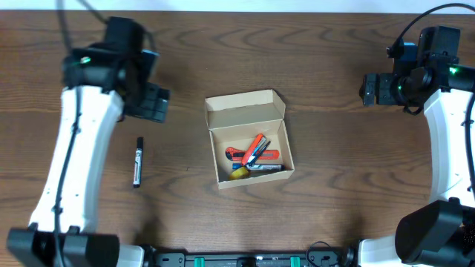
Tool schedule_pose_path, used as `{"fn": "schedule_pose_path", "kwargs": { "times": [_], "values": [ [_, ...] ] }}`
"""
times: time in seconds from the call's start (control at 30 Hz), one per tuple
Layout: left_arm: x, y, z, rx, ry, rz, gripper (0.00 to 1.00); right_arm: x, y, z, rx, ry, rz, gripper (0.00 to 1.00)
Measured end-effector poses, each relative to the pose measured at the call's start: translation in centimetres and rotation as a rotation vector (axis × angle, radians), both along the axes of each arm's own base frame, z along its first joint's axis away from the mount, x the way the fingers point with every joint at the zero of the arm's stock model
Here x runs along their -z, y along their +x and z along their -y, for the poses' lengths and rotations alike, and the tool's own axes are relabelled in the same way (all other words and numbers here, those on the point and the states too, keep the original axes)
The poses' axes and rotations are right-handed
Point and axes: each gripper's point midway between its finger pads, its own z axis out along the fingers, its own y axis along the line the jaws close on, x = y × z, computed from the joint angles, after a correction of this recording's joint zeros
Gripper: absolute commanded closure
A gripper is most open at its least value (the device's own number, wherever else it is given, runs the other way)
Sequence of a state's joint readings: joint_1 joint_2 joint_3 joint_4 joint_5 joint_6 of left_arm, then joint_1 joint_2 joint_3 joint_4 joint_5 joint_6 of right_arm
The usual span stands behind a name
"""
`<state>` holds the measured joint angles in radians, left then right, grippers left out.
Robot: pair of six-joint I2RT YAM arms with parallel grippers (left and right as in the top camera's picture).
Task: Pack container
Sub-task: 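Move the left gripper back over the black marker, then lower and close the left gripper on the black marker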
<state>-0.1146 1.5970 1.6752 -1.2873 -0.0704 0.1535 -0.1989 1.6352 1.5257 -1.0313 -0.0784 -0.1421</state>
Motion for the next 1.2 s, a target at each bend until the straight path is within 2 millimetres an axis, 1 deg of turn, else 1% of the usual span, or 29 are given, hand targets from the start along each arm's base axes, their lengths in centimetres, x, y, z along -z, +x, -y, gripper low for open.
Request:
{"fn": "schedule_pose_path", "kwargs": {
  "times": [0.07,0.1,0.17,0.2,0.3,0.37,0.43,0.5,0.57,0.63,0.73,1.0,1.13,1.2],
  "values": [
    [0.1,-0.4,-0.9,-0.029,-0.010,0.023,0.03,0.0,0.1,0.0,0.000,-0.001,0.003,0.01],
    [0.5,-0.7,-1.2,-0.043,-0.015,0.029,0.02,0.0,0.1,0.0,0.000,-0.001,0.004,0.01],
    [2.1,-1.2,-1.9,-0.080,-0.024,0.031,0.02,-0.1,0.1,0.0,0.000,-0.001,0.006,0.01],
    [3.3,-1.6,-2.2,-0.096,-0.027,0.018,0.02,-0.1,0.1,0.0,0.000,-0.001,0.007,0.01],
    [8.7,-3.1,-2.8,-0.139,-0.049,-0.058,0.03,-0.1,0.2,0.0,0.000,-0.002,0.009,0.01],
    [12.4,-4.7,-3.1,-0.166,-0.058,-0.113,0.04,-0.1,0.2,0.0,0.000,-0.002,0.008,0.01],
    [15.6,-6.4,-3.0,-0.193,-0.072,-0.161,0.05,-0.1,0.2,0.0,0.000,-0.001,0.008,0.01],
    [17.9,-8.0,-2.9,-0.217,-0.082,-0.201,0.05,-0.1,0.1,0.0,0.000,-0.001,0.006,0.01],
    [19.4,-8.7,-2.7,-0.230,-0.099,-0.205,0.05,0.0,0.1,0.0,0.000,-0.001,0.005,0.01],
    [20.3,-9.1,-2.6,-0.241,-0.106,-0.204,0.05,0.0,0.1,0.0,0.000,0.000,0.003,0.01],
    [21.0,-9.5,-2.5,-0.247,-0.111,-0.204,0.05,0.0,0.1,0.0,0.000,0.000,0.002,0.01],
    [21.3,-8.1,-2.5,-0.243,-0.119,-0.146,0.04,0.1,-0.2,0.0,0.000,0.001,-0.007,0.01],
    [21.8,-8.2,-2.5,-0.244,-0.118,-0.161,0.05,0.1,-0.2,0.0,0.000,0.002,-0.009,0.01],
    [21.8,-7.9,-2.5,-0.243,-0.118,-0.151,0.05,0.1,-0.2,0.0,0.000,0.002,-0.009,0.01]
  ]
}}
